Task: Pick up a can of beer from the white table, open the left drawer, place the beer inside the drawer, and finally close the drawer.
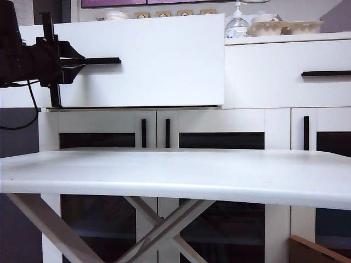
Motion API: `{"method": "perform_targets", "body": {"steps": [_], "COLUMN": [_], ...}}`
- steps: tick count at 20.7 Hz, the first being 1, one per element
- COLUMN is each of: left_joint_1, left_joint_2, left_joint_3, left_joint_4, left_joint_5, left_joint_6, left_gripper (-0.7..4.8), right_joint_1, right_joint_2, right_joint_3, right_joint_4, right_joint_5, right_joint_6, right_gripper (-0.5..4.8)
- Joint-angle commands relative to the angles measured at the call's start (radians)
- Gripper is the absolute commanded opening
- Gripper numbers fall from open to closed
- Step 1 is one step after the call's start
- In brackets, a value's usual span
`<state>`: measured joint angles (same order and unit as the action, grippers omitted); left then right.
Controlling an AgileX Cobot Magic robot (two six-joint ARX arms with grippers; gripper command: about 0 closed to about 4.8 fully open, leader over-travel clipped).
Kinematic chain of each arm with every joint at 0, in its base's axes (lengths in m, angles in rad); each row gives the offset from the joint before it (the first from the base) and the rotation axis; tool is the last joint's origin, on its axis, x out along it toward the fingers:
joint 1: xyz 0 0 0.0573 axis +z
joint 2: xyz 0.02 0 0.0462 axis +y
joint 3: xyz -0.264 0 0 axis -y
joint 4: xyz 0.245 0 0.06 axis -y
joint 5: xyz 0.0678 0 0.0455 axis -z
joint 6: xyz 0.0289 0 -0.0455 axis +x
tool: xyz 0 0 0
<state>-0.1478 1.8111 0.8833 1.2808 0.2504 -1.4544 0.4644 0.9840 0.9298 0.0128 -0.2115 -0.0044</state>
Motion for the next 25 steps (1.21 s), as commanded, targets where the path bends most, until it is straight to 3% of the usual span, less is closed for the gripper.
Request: {"method": "perform_targets", "body": {"steps": [1,14,20,21,22,24,25], "left_joint_1": [-0.033,-0.045,-0.045,-0.045,-0.045,-0.045,-0.045], "left_joint_2": [-0.051,-0.249,-0.264,-0.265,-0.264,-0.264,-0.265], "left_joint_3": [-0.027,-0.320,-0.337,-0.337,-0.337,-0.337,-0.337], "left_joint_4": [0.165,0.168,0.168,0.168,0.168,0.168,0.168], "left_joint_5": [0.109,0.076,0.090,0.103,0.110,0.113,0.113], "left_joint_6": [0.032,0.042,0.025,0.026,0.025,0.025,0.025], "left_gripper": [-0.07,-0.07,-0.04,0.35,1.37,4.79,4.79], "right_joint_1": [0.002,0.002,0.002,0.002,0.002,0.002,0.002], "right_joint_2": [-0.012,-0.010,-0.010,-0.010,-0.010,-0.010,-0.010], "right_joint_3": [0.047,0.061,0.061,0.061,0.061,0.061,0.061], "right_joint_4": [0.019,0.018,0.018,0.018,0.018,0.018,0.018], "right_joint_5": [0.000,0.000,0.000,0.000,0.000,0.000,0.000], "right_joint_6": [0.002,-0.004,-0.005,-0.005,-0.004,-0.005,-0.005], "right_gripper": [0.53,0.53,0.53,0.53,0.53,0.53,0.53]}}
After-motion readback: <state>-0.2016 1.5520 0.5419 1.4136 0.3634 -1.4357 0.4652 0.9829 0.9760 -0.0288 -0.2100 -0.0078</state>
